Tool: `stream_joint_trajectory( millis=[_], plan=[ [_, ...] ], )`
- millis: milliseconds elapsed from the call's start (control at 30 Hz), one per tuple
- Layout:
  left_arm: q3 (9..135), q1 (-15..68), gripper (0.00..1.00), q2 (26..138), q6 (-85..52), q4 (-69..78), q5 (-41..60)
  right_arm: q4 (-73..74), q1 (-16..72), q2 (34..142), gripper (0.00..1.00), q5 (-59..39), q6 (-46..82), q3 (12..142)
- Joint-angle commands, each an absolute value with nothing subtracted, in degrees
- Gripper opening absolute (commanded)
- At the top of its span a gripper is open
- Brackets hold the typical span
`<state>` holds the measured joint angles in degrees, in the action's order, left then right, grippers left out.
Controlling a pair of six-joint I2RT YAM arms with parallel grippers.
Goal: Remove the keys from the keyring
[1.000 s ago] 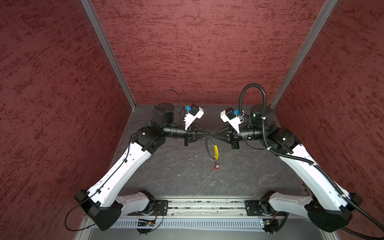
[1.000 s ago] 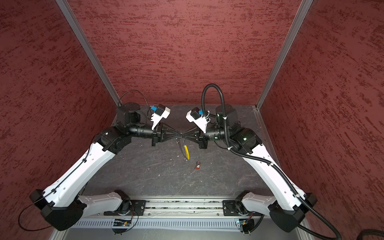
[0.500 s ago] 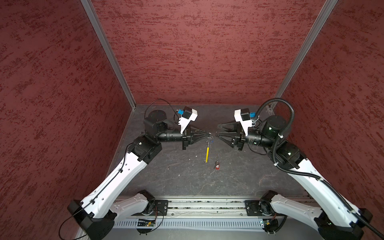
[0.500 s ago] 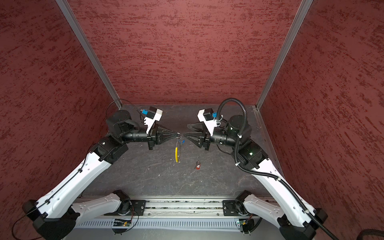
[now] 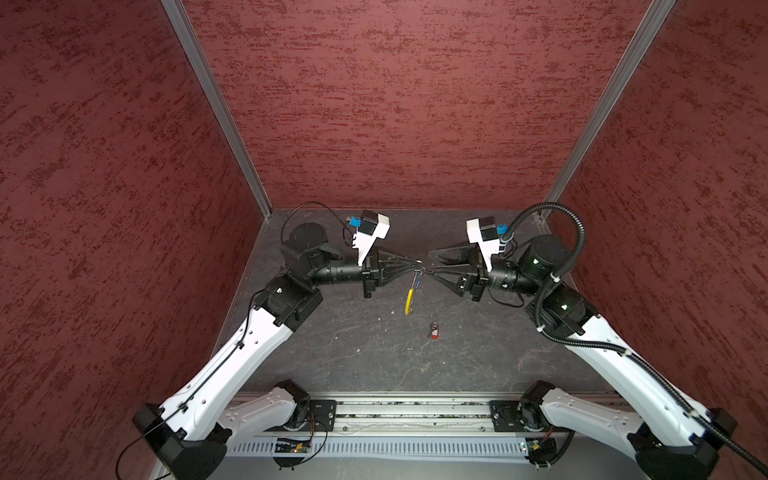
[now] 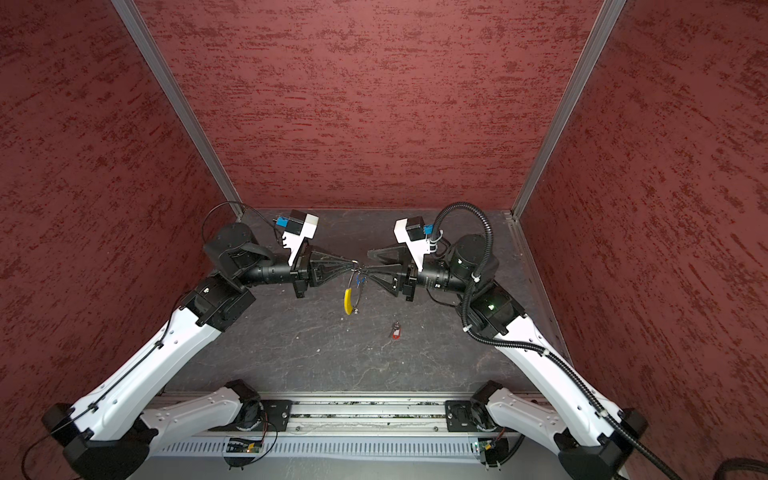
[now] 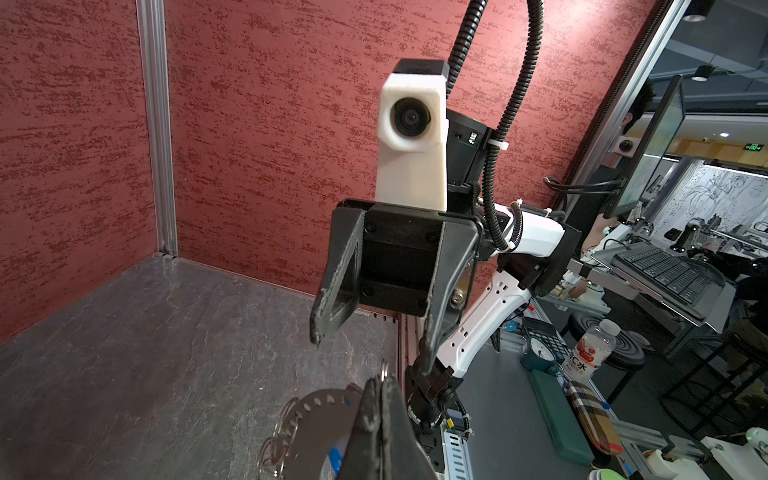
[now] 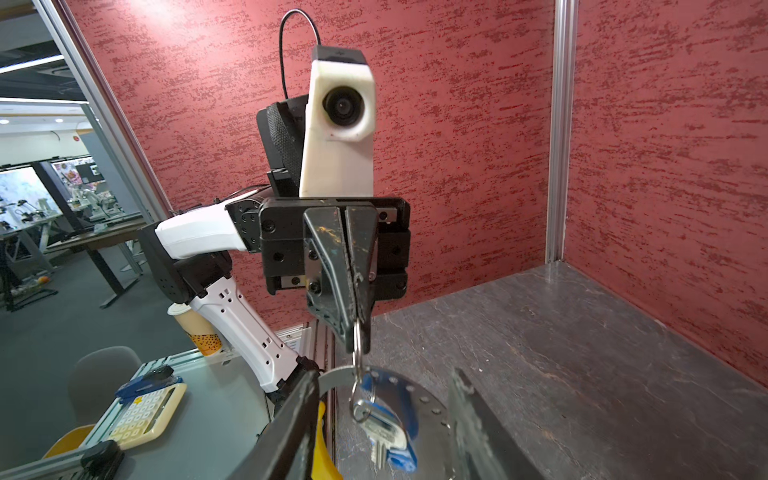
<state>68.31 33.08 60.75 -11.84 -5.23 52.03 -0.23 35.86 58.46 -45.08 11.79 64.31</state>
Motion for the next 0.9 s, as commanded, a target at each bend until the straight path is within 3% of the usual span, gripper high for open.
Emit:
stream_joint_trajectory(
  millis=[0,267,533,867],
  plan=[
    [67.93,32.48,0.00,59.59,-13.40,-2.21,51.02,1.47,36.59,58.79,0.48,-46.90,11.96,64.95],
    [67.49,32.12,0.00,59.67,-14.53,-0.93,51.84,-1.25,38.09,59.92,0.42,-45.44,9.68,65.96],
    [67.16,31.84,0.00,59.59,-14.77,-0.75,51.84,-2.15,38.50,60.07,0.21,-44.74,8.47,66.45],
    [65.44,30.59,0.00,59.23,-18.22,4.28,52.91,-4.16,38.84,60.12,0.04,-43.33,6.69,66.36]
  ],
)
